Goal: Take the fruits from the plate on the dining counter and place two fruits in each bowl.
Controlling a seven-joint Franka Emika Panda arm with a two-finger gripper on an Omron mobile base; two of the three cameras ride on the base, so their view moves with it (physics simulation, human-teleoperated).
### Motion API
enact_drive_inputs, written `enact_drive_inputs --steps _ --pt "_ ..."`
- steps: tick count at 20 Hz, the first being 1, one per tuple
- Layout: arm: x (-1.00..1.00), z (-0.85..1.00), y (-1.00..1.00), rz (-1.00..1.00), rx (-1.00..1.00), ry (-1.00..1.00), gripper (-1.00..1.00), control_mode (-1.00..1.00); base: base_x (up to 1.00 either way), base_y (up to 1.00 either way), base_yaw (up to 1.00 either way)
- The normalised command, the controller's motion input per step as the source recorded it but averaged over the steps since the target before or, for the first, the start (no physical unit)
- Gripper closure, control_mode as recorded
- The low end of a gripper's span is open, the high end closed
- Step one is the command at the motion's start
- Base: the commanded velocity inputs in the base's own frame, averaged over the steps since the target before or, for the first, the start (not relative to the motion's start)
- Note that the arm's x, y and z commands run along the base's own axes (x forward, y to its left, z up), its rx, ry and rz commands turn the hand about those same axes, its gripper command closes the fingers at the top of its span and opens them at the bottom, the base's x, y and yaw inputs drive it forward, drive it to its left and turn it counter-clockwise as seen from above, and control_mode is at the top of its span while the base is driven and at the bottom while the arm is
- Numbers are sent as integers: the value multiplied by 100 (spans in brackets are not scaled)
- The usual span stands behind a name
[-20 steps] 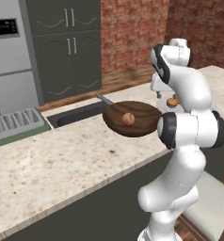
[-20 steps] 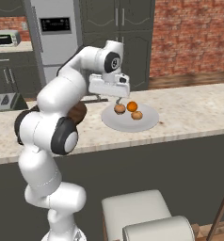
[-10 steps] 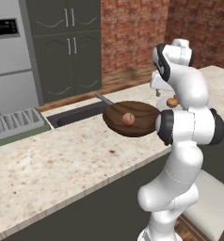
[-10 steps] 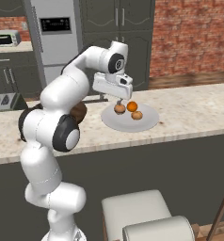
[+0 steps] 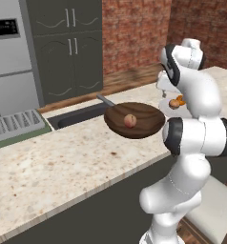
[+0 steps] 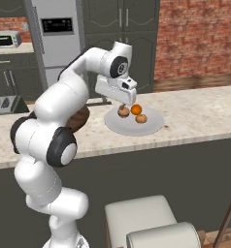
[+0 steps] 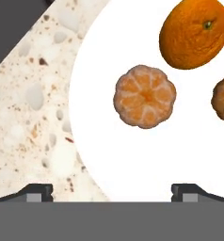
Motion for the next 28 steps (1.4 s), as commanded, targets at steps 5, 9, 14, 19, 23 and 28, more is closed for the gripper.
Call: enact_drive_inputs --steps 5,9,14,19,23,28 --pt "-10 4 0 -4 -15 -10 -100 -100 0 0 0" --pt "10 -8 0 -2 -21 0 -100 -100 0 0 0" --pt "19 -1 -12 -6 -11 3 -100 -100 0 0 0" --pt "43 -5 -33 0 0 4 -100 -100 0 0 0" --pt "33 -23 -22 0 0 0 -100 -100 0 0 0" --pt "22 -27 0 0 4 1 -100 -100 0 0 0"
